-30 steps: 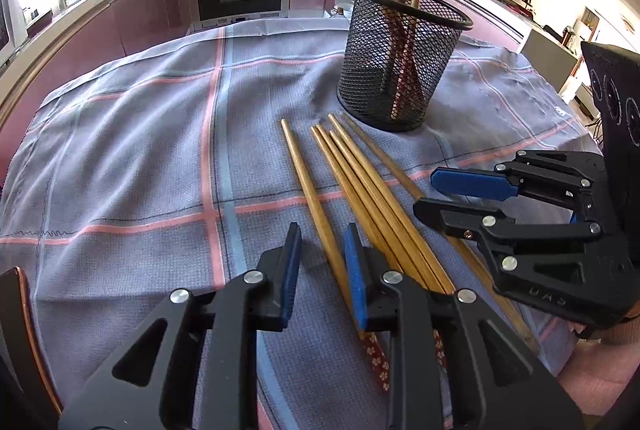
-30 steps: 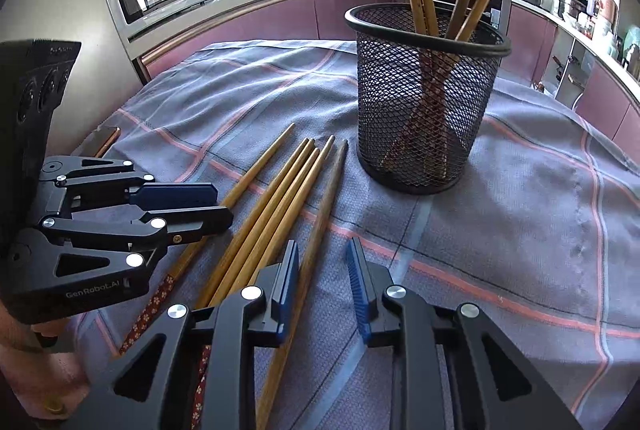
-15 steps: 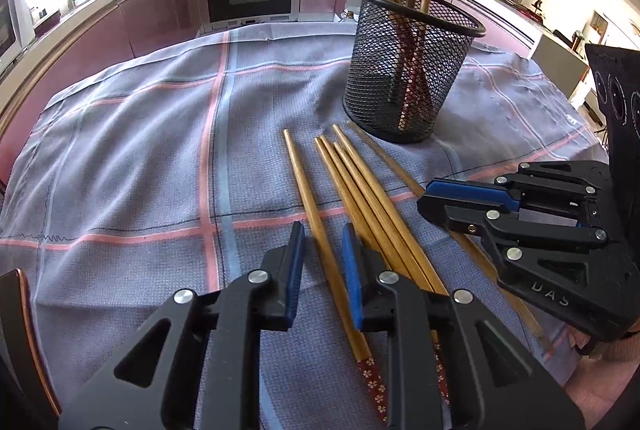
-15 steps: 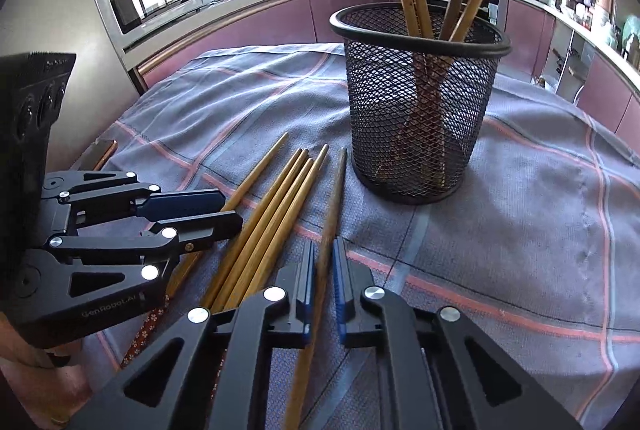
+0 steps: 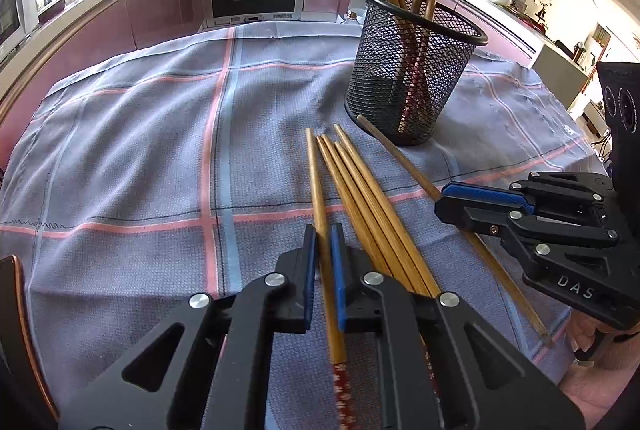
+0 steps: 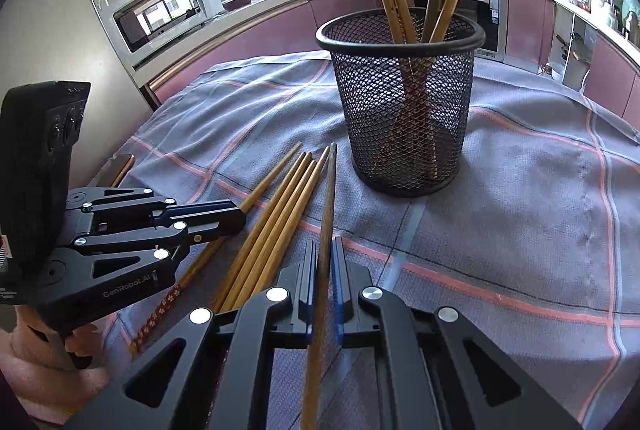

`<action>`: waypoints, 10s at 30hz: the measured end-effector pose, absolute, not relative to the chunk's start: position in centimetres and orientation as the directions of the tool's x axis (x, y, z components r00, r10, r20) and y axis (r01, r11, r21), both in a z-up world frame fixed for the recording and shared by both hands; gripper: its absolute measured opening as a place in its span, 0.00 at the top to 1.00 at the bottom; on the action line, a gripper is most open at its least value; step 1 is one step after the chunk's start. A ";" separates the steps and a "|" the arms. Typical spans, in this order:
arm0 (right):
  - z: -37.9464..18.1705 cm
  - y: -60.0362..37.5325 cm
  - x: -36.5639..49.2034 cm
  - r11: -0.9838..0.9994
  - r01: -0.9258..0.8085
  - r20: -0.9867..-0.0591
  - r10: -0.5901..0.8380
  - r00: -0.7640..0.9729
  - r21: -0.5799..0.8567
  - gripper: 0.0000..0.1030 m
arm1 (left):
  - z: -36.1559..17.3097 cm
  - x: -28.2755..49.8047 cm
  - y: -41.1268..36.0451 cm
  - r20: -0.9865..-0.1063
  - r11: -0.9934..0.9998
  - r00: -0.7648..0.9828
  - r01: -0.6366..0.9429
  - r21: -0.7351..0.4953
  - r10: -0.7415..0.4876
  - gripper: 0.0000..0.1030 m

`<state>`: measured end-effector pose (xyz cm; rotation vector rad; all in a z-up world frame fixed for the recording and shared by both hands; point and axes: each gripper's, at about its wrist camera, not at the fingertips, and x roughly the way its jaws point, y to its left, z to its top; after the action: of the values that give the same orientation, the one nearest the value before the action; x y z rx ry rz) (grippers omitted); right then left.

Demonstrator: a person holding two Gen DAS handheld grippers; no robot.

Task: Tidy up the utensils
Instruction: 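Lift the right gripper's chopstick over the mesh cup while the left gripper carries its own, then lower the chopstick into the mesh cup and open the right gripper while the left releases its own, then move both open grippers back to the chopstick bundle, then close the right gripper on another chopstick while the left gripper grasps one too, then lift the right gripper's chopstick above the mesh cup while the left gripper carries its own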

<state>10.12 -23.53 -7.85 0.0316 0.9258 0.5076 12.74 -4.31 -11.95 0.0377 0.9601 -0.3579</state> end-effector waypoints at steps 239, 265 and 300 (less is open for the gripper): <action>-8.5 -22.6 8.1 0.878 -0.427 -0.751 0.430 0.501 0.218 0.68 | -12.1 10.5 -4.2 -0.799 0.925 0.513 0.353 -0.137 -0.314 0.60; -8.6 -21.7 10.3 0.892 -0.417 -0.775 0.385 0.501 0.173 0.89 | -12.1 12.7 -3.8 -0.807 0.930 0.501 0.333 -0.153 -0.312 0.85; -5.9 -23.2 9.5 0.854 -0.449 -0.701 0.489 0.519 0.263 0.95 | -10.1 12.0 -2.9 -0.774 0.939 0.546 0.293 -0.180 -0.319 0.92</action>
<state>9.48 -23.23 -5.95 0.0512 0.8572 0.5627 11.98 -2.85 -10.12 -0.0305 0.9243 -0.3632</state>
